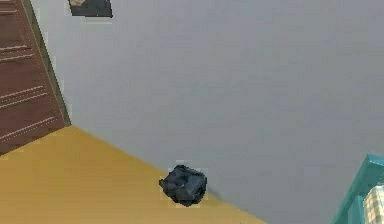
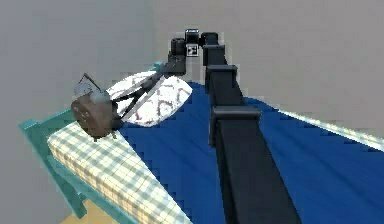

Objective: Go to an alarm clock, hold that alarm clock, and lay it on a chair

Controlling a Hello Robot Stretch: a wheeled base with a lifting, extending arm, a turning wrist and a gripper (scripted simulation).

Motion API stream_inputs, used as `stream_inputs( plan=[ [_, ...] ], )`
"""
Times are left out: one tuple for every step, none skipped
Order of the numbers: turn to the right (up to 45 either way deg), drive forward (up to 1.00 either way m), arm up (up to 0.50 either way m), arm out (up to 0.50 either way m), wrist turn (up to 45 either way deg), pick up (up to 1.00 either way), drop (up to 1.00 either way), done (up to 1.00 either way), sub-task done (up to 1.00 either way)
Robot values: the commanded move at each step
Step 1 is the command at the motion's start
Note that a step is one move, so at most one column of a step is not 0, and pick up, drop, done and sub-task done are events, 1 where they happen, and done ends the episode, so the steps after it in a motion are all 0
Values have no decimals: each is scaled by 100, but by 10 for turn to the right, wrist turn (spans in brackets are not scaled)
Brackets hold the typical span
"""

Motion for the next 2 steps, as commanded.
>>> stream_inputs(
  plan=[
    [0, 0, 0, 0, -120, 0, 0, 0, 0],
    [0, 0, 0, -44, 0, 0, 0, 0, 0]
  ],
)
